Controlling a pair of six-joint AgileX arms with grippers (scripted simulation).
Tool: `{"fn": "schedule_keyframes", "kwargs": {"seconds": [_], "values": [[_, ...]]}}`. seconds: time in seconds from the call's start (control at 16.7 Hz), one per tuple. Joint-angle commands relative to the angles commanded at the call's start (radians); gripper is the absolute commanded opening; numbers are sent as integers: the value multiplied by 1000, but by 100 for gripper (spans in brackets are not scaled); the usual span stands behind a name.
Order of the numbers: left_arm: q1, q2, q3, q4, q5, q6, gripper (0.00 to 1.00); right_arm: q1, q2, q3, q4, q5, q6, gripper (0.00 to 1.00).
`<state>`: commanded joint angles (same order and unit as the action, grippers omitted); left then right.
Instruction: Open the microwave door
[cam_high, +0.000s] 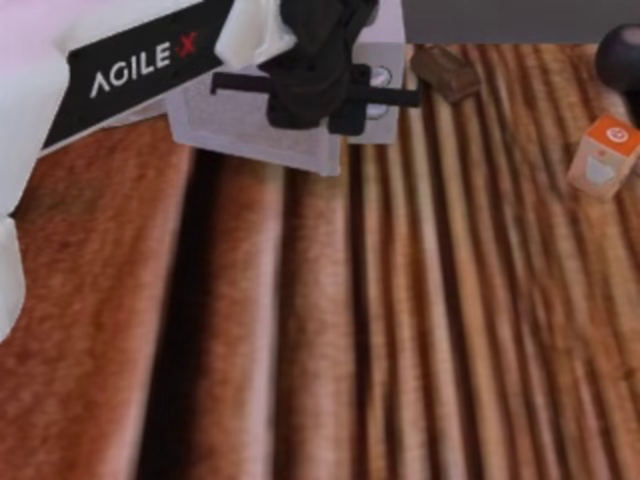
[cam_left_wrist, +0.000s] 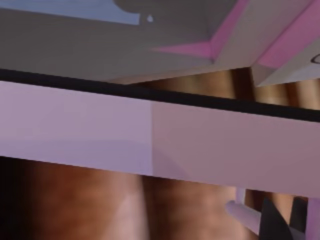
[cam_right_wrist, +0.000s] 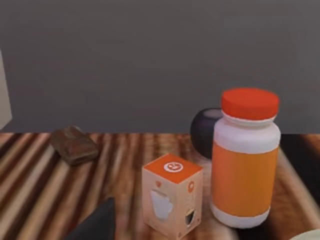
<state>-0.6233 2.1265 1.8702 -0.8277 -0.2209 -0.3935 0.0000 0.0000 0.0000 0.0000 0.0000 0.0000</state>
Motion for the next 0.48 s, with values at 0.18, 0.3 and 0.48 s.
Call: {"fn": "schedule_keyframes", "kwargs": {"seconds": [0.18, 0.3, 0.48], "values": [[0, 0, 0, 0, 0, 0, 0, 0, 0, 0, 0, 0, 0, 100], [-7, 2, -6, 2, 7, -1, 0, 0, 0, 0, 0, 0, 0, 100], [2, -37, -61, 29, 25, 41, 0, 0, 0, 0, 0, 0, 0, 100]]}}
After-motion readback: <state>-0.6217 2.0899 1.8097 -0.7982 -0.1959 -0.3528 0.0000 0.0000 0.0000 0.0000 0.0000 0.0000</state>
